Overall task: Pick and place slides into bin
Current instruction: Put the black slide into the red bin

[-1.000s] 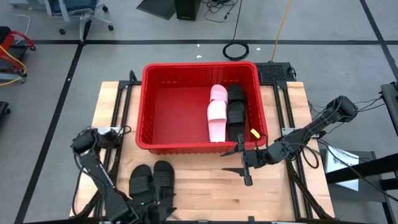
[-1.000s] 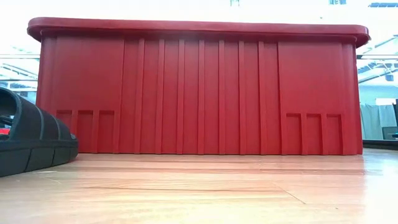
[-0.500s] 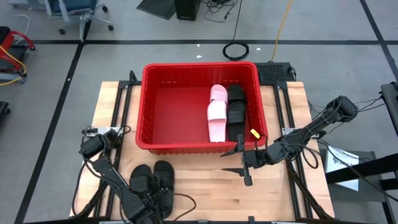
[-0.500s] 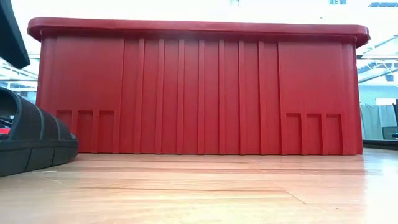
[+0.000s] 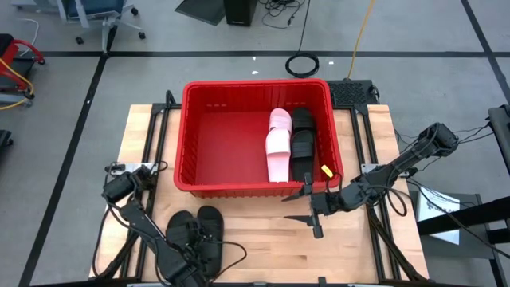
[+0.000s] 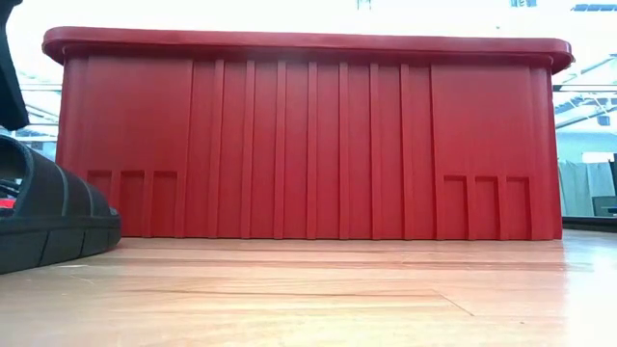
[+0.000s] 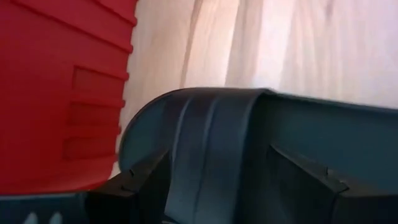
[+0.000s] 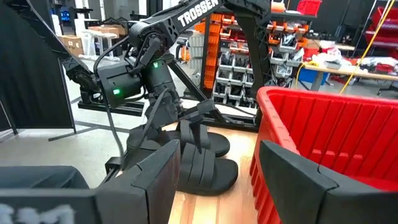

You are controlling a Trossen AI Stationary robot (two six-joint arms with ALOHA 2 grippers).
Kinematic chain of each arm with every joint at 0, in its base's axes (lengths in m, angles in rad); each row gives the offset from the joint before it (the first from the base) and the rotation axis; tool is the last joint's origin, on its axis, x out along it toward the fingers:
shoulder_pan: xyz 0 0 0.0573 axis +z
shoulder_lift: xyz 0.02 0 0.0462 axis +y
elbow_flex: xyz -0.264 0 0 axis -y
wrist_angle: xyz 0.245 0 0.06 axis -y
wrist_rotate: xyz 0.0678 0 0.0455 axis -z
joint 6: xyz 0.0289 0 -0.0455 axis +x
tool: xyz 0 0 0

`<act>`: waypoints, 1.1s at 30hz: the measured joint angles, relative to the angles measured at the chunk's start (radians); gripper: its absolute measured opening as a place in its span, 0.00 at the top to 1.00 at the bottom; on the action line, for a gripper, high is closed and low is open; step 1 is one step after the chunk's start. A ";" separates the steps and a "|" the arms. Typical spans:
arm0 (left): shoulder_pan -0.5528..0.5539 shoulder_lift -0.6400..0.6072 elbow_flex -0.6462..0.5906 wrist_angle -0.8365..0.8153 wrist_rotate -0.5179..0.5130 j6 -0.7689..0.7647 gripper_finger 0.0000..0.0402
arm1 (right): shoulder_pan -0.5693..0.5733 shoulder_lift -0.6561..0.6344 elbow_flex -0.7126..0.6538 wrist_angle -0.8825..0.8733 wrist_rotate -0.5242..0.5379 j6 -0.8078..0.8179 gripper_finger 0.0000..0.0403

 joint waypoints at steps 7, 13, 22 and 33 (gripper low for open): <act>0.024 0.000 -0.068 -0.007 0.028 0.008 0.38 | 0.000 0.000 0.000 -0.012 0.000 0.032 0.48; 0.057 0.000 -0.107 -0.038 0.035 -0.016 0.38 | 0.000 0.000 0.000 -0.033 0.000 0.040 0.48; 0.089 0.000 -0.120 -0.038 0.041 -0.003 0.55 | 0.000 0.000 0.000 -0.044 0.000 0.057 0.48; 0.090 -0.002 -0.119 -0.041 0.042 0.019 0.95 | 0.000 0.000 0.000 -0.050 0.000 0.058 0.48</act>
